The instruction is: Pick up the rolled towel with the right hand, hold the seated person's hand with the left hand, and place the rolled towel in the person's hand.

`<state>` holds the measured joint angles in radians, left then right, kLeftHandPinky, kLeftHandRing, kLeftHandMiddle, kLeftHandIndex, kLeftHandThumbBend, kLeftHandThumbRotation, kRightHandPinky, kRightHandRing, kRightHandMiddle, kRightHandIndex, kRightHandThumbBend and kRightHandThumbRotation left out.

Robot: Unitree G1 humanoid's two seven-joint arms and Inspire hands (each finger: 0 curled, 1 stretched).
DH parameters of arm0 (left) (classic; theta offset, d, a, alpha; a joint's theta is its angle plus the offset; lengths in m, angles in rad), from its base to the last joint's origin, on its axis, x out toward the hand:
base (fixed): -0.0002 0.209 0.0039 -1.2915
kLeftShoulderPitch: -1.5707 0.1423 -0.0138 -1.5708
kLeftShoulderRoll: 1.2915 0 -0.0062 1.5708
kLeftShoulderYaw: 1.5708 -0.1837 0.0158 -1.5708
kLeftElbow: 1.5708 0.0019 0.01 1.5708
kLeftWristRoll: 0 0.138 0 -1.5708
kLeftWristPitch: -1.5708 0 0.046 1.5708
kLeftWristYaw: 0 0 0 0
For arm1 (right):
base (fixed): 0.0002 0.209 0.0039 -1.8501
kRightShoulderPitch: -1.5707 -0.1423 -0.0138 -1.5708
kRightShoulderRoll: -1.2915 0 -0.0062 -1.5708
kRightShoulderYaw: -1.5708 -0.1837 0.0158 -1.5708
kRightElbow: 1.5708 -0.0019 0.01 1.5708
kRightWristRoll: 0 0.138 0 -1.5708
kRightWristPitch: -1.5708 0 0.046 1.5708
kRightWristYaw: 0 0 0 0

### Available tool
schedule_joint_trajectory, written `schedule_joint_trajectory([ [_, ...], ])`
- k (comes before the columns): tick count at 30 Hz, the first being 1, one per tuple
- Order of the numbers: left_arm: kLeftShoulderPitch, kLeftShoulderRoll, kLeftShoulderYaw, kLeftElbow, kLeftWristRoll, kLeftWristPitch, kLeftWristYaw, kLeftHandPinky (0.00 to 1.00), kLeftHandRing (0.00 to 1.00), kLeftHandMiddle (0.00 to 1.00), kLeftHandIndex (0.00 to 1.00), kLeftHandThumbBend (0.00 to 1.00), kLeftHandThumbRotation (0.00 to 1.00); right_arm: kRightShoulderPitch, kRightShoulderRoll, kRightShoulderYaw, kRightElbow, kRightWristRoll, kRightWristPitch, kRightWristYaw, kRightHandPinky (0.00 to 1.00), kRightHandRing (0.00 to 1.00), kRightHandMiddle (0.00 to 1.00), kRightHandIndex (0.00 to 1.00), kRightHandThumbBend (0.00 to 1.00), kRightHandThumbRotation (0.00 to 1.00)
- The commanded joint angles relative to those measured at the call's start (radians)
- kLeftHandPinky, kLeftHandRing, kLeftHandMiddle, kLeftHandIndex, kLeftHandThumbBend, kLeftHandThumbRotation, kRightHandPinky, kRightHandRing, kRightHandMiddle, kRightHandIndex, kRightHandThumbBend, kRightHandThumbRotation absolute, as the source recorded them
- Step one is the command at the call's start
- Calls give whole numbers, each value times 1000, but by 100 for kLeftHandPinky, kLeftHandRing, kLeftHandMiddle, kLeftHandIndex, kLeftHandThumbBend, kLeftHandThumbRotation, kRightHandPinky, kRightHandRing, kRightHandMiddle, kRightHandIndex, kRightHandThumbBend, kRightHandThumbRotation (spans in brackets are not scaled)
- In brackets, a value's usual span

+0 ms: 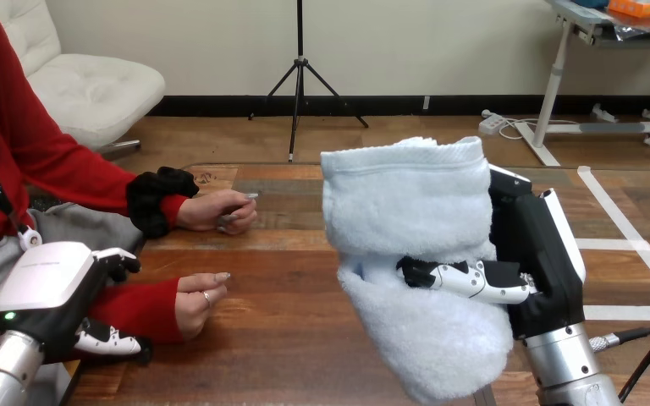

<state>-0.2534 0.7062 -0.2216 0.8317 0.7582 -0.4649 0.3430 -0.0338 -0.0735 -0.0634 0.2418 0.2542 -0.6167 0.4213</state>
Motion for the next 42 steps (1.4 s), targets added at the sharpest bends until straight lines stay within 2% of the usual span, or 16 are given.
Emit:
schedule_joint_trajectory([
  [1,-45,-20,-19,-26,-10,12,8,53,57,61,64,95,14,-43,13,3,-56,4,-25,-14,29,34,41,42,79,0],
  [15,-29,-33,-7,-113,-27,48,-32,43,46,49,51,92,1,-48,15,7,-46,0,-28,-22,29,34,42,42,79,0],
  [28,-5,-32,2,-190,-34,81,-61,38,40,44,45,92,0,-69,20,7,-8,18,-17,-8,29,34,42,41,78,0],
  [32,-1,-31,4,-201,-38,79,-58,37,39,43,44,92,0,-78,24,7,5,46,7,5,29,35,42,42,77,0],
  [42,14,-25,10,-239,-50,82,-59,34,36,40,41,92,0,-109,28,2,56,53,11,9,32,36,42,42,76,0],
])
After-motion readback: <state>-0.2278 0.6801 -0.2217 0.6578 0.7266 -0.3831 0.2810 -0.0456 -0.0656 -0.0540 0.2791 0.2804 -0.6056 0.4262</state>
